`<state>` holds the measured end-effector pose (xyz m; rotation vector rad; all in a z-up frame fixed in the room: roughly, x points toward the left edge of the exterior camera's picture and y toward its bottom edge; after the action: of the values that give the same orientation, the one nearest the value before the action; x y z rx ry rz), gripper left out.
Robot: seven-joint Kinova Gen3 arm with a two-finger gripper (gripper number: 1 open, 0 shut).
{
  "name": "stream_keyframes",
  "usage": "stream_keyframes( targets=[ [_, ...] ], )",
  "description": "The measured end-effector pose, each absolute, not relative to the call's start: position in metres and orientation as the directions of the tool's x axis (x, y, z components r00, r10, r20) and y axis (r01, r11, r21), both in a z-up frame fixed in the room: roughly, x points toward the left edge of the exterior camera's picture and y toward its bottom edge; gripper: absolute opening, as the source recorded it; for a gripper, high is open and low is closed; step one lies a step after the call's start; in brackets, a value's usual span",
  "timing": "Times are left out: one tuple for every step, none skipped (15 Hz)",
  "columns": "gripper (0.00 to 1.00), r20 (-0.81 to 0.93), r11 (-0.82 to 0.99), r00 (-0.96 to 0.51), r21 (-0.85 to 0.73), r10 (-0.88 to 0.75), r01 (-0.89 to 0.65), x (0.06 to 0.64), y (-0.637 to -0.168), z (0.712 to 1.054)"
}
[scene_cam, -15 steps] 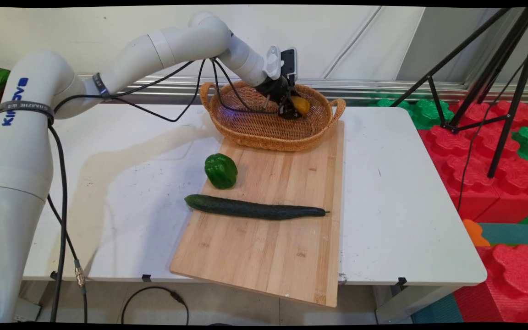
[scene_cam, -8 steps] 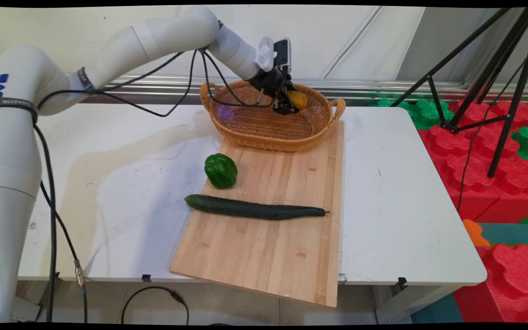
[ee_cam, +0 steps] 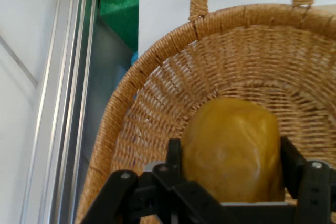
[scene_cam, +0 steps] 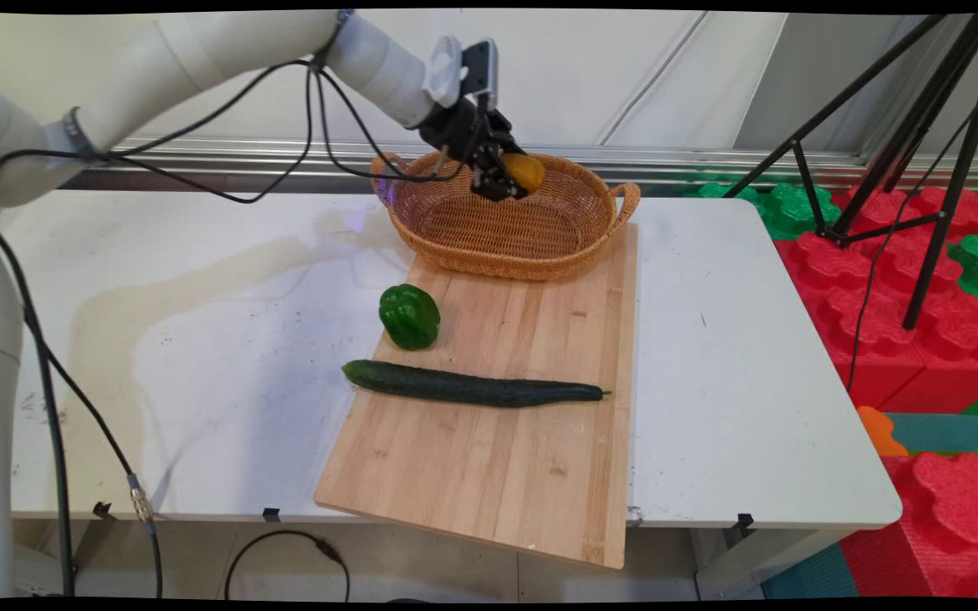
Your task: Place the picked object on the cutting board
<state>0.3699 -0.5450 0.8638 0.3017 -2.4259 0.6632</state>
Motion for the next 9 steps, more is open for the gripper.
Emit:
stream_keyframes(
  targets=[
    [0.0,0.61,0.85,-0.79,-0.383,-0.062,-0.362,0.374,-0.539,0.869],
    [0.0,0.619,0.851,-0.783,-0.374,-0.067,-0.369,0.379,-0.529,0.876],
    [0.0,0.625,0.852,-0.777,-0.367,-0.071,-0.373,0.384,-0.521,0.882],
    [0.0,0.629,0.854,-0.774,-0.361,-0.074,-0.375,0.387,-0.516,0.885],
    [0.0,0.634,0.856,-0.769,-0.353,-0.078,-0.378,0.391,-0.507,0.891],
    [0.0,0.64,0.86,-0.764,-0.341,-0.083,-0.38,0.397,-0.497,0.898],
    [0.0,0.646,0.865,-0.758,-0.327,-0.088,-0.379,0.401,-0.487,0.905],
    [0.0,0.651,0.871,-0.753,-0.312,-0.095,-0.379,0.405,-0.478,0.91],
    [0.0,0.657,0.877,-0.746,-0.293,-0.104,-0.38,0.409,-0.467,0.915]
  ],
)
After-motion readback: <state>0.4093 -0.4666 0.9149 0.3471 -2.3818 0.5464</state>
